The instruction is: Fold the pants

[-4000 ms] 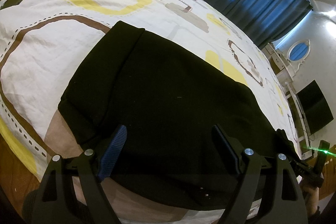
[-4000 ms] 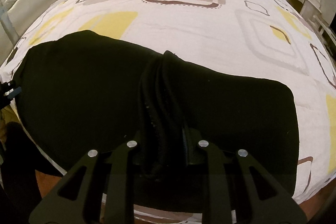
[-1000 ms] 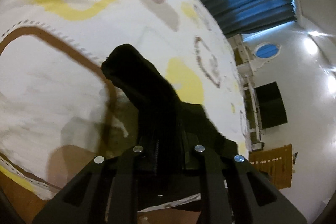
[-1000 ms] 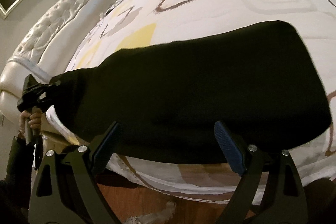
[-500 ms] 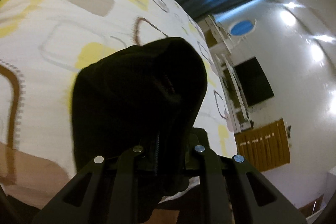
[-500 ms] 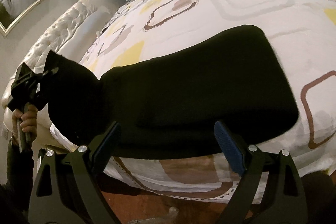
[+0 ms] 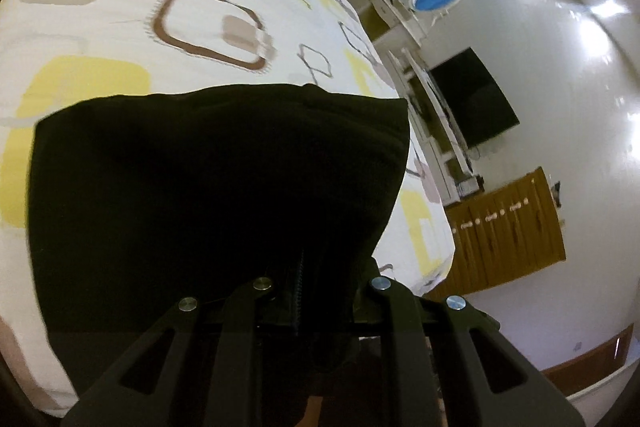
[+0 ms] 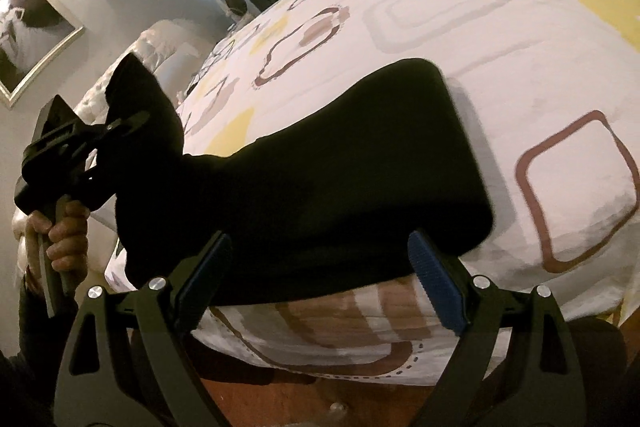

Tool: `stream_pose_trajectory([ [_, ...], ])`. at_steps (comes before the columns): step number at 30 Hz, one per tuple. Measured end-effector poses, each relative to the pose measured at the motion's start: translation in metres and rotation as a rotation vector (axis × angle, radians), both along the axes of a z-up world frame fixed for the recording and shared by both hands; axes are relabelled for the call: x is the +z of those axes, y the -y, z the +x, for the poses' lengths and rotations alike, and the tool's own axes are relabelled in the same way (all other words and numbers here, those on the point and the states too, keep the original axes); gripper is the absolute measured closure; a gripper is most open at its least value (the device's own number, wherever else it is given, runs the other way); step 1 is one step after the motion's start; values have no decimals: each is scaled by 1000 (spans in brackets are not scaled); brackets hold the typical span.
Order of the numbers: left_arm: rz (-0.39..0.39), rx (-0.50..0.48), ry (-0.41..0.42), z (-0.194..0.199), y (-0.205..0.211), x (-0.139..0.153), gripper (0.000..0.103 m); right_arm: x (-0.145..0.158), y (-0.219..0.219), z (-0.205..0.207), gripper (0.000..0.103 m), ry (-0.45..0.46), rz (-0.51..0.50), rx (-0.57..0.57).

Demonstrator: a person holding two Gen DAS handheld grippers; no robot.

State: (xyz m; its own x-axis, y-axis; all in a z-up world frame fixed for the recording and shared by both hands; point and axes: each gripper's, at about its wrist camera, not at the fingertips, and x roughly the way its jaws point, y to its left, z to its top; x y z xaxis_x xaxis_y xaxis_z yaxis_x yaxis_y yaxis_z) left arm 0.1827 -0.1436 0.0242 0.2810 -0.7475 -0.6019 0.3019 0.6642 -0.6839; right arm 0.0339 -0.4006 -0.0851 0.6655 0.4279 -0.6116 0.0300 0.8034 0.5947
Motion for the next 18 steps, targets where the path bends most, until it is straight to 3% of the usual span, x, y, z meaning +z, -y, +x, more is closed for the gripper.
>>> stream_pose_trajectory([
  [3,47,-41,20,-3,32,-4,88,-2,10,-4,13,1,12,-19],
  [11,129,-115,-30,-7,101,-41,88,-6,35,-14,13,4,38,-63],
  [18,184,-115,-51,-10,129,-61,87,-13,52,-23,13,-4,64,-98],
])
